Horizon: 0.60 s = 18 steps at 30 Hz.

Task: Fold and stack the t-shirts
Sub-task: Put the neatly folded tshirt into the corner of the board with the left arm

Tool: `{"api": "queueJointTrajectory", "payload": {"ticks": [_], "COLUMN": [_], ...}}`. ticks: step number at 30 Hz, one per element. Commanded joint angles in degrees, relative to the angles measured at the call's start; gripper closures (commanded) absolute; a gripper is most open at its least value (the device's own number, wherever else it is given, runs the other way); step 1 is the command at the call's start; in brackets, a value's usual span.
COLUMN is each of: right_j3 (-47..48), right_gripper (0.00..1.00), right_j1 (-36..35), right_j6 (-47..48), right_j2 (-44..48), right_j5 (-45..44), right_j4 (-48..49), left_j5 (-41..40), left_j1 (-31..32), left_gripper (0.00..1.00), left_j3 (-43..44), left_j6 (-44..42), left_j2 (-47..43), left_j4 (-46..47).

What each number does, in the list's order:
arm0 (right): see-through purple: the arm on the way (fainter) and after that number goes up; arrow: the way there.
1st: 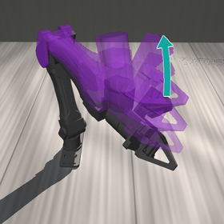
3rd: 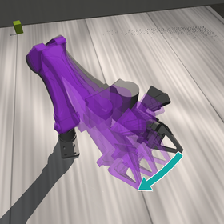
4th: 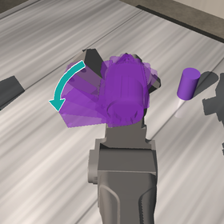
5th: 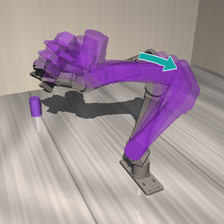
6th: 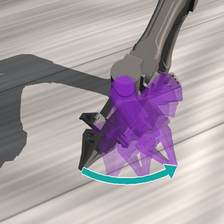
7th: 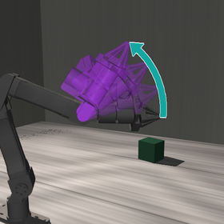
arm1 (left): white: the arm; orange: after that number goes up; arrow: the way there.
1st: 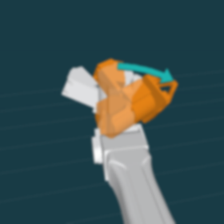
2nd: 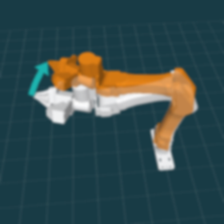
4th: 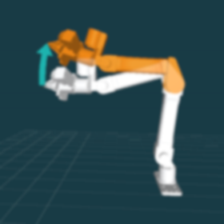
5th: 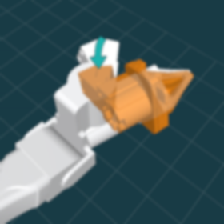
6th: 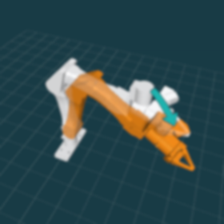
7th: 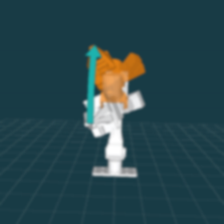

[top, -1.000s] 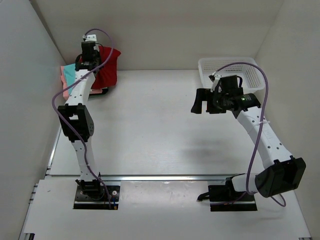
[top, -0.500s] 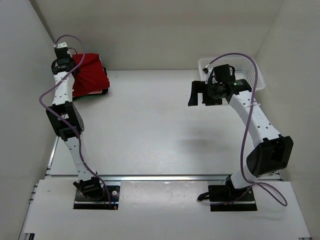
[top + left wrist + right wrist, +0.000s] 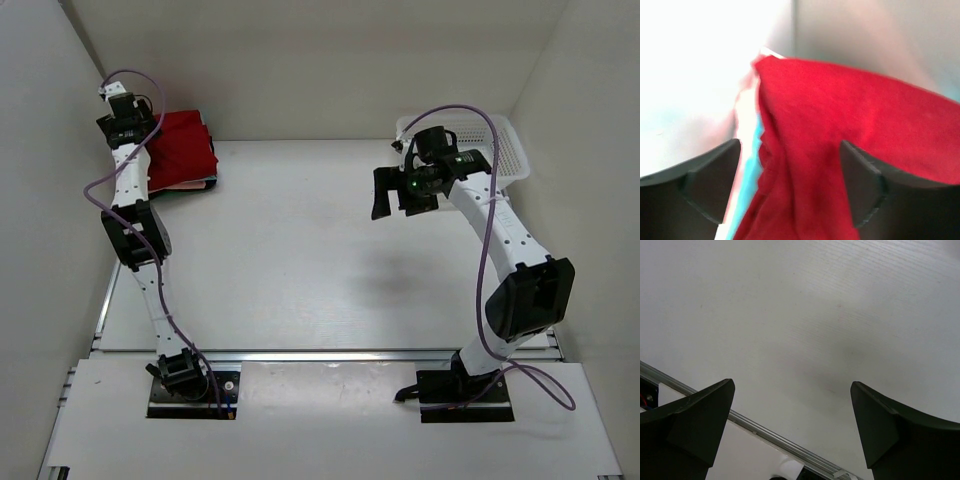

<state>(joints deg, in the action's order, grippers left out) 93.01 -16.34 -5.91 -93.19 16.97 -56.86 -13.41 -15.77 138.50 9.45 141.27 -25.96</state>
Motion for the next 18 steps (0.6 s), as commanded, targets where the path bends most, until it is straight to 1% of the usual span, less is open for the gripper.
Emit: {"api": "queueJointTrajectory", "payload": {"ticks": [1, 2, 4, 5, 6, 7, 8, 9, 10, 11, 12, 13, 14, 15, 16, 17, 18], "right_j3": [1.12, 0.34, -0.89, -1.6, -2.91, -4.49, -5.99, -8.09, -8.54, -9.85, -10.65, -11.79, -12.85, -13.99, -14.69, -16.53, -18.55], "right_gripper": [0.0, 0.01, 0.01, 0.01, 0.01, 0.01, 0.0, 0.01, 0.01, 0.01, 0.01, 0.01, 0.01, 0.0, 0.01, 0.01, 0.01], "right_j1": [-1.24, -1.59, -1.85, -1.94, -1.94, -1.77, -1.59, -0.98, -0.11, 0.95, 1.39, 2.53, 3.32, 3.94, 4.99, 6.31, 6.75], "right_j6": [1.6, 1.61, 1.17, 0.99, 0.56, 0.2, -0.58, -0.77, -1.12, -1.03, -1.12, -0.86, -0.86, -1.03, -1.21, -1.64, -1.73], "right_j2": [0.37, 0.9, 1.69, 2.65, 3.88, 5.2, 5.99, 7.48, 8.97, 9.77, 11.08, 12.14, 13.72, 14.43, 15.92, 18.02, 18.82], "right_j5": [-0.71, -1.41, -1.15, -1.15, -1.67, -1.77, -2.03, -2.38, -2.3, -2.21, -2.29, -2.29, -2.21, -1.95, -2.2, -1.42, -0.28], "right_j4": [-1.76, -2.2, -2.12, -1.85, -0.89, 0.16, 0.26, 1.91, 2.54, 2.98, 3.59, 3.95, 4.04, 3.95, 4.65, 4.65, 5.7], "left_j5": [-9.86, -11.1, -13.22, -13.05, -11.48, -10.51, -9.45, -9.36, -7.35, -3.07, -1.29, 3.08, 4.17, 3.48, 3.39, 2.87, 1.12], "left_j1": [0.74, 1.09, 1.79, 1.8, 1.88, 3.45, 4.6, 5.13, 6.53, 7.24, 7.59, 7.94, 8.56, 10.48, 11.28, 13.46, 17.31], "left_gripper": [0.06, 0.01, 0.01, 0.02, 0.01, 0.01, 0.02, 0.01, 0.01, 0.02, 0.06, 0.14, 0.16, 0.16, 0.16, 0.1, 0.01], "left_j3": [4.06, 4.58, 4.16, 1.8, -2.57, -8.79, -12.25, -19.07, -25.67, -29.13, -36.21, -43.41, -49.66, -51.73, -56.27, -60.15, -61.66], "left_j6": [2.06, 3.37, 5.56, 6.27, 6.37, 6.19, 5.93, 5.58, 5.4, 6.1, 8.37, 9.08, 11.27, 12.86, 13.74, 14.01, 13.93], "left_j2": [-2.84, -3.89, -6.52, -9.76, -11.53, -15.29, -20.11, -24.77, -27.08, -31.8, -37.24, -39.91, -44.81, -49.21, -51.51, -55.36, -58.88], "left_j4": [2.58, 1.88, 0.73, 0.47, 0.9, 1.95, 3.18, 3.89, 4.42, 5.29, 5.56, 6.0, 6.0, 4.44, 4.07, 2.77, 0.92]}}
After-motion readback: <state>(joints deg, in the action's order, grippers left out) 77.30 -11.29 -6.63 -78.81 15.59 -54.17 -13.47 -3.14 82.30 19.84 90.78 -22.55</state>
